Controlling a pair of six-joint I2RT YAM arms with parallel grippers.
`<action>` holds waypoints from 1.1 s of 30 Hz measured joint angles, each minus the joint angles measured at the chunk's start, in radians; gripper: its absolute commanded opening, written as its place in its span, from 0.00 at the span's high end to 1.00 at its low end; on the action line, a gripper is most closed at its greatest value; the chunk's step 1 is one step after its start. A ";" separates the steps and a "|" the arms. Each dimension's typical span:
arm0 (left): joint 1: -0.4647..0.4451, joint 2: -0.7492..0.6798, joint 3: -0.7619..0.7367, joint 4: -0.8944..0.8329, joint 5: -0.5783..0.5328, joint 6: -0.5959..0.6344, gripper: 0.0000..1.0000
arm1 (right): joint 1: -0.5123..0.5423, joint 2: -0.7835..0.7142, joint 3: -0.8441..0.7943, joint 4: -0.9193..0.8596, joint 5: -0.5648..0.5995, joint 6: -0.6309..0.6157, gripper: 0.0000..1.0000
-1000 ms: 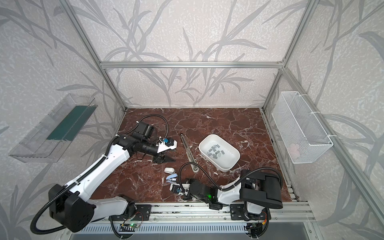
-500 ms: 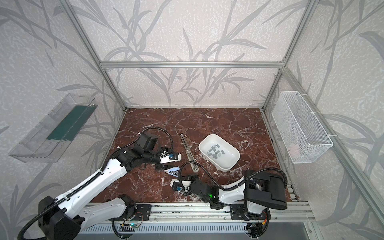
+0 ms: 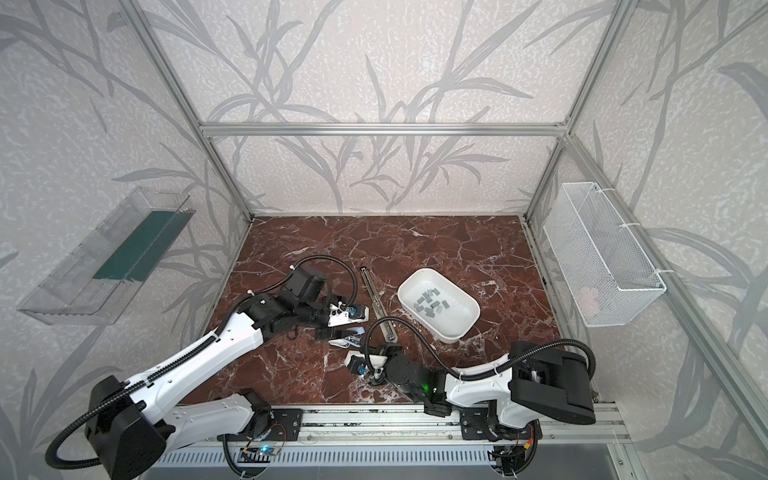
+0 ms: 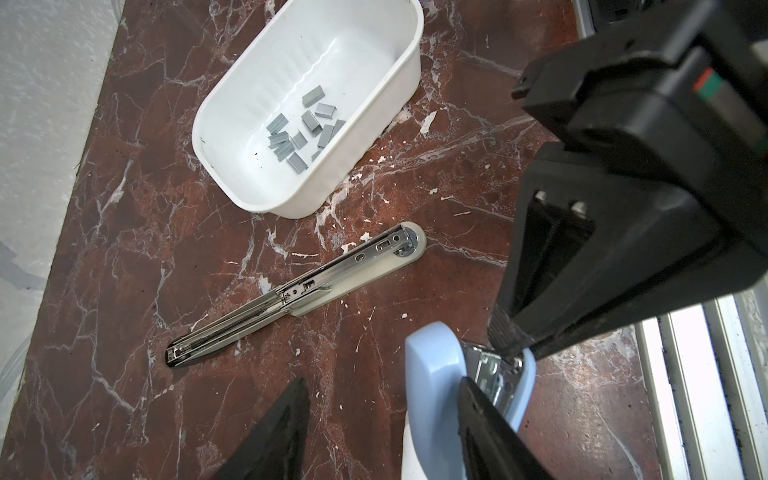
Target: Load the staples into the stapler
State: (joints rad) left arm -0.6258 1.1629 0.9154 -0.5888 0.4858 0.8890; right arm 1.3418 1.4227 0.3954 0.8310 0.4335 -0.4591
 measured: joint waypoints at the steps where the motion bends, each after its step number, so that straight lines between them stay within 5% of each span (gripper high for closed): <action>1: 0.000 0.000 0.000 0.000 -0.002 -0.003 0.40 | -0.003 -0.002 0.001 -0.006 -0.003 0.003 1.00; 25: -0.021 0.006 0.000 0.045 -0.092 -0.064 0.47 | -0.022 -0.040 0.050 -0.080 -0.070 0.093 1.00; 33: -0.026 0.047 0.021 0.065 -0.203 -0.135 0.61 | -0.010 -0.043 0.050 -0.099 -0.072 0.115 1.00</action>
State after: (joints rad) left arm -0.6518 1.2098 0.9363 -0.5240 0.2829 0.7540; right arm 1.3323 1.3792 0.4458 0.7322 0.3611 -0.3439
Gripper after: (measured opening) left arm 0.404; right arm 0.065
